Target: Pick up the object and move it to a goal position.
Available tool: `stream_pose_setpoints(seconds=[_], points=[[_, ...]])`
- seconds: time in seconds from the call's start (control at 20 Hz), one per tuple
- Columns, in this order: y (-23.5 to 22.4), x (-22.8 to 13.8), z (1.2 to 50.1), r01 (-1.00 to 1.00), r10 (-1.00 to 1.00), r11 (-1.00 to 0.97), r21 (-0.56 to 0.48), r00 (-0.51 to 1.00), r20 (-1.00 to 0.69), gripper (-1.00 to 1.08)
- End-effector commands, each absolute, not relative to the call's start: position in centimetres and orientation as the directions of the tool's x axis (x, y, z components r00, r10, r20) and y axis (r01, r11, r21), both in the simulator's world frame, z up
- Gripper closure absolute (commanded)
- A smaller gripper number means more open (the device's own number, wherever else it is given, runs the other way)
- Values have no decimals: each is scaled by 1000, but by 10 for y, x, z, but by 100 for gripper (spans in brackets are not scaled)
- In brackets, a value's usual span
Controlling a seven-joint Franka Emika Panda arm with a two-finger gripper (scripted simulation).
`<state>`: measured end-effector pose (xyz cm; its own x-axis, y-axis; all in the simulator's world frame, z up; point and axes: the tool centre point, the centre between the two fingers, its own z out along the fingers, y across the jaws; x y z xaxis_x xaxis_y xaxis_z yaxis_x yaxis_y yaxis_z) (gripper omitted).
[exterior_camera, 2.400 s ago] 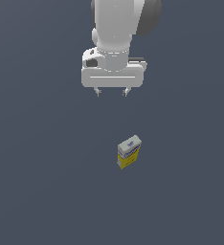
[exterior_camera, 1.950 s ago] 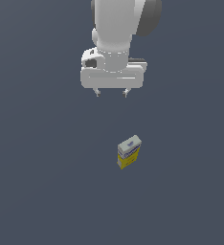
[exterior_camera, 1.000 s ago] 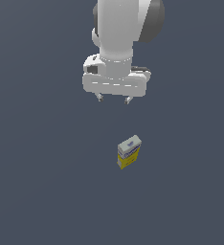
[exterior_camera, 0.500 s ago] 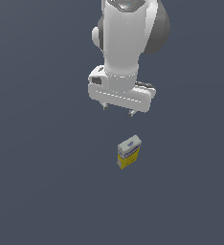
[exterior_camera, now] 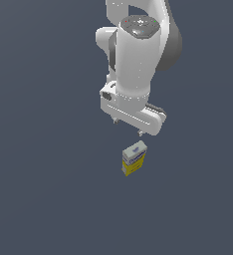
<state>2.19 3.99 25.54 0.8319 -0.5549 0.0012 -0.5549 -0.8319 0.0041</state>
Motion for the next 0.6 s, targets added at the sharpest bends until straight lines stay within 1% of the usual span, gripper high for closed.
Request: stream_pose_setpoints(seconds=[0.0, 0.55], points=[[45, 30, 248, -606, -606, -796, 3, 796, 1, -92], [64, 57, 217, -778, -778, -628, 0, 628, 0, -92]])
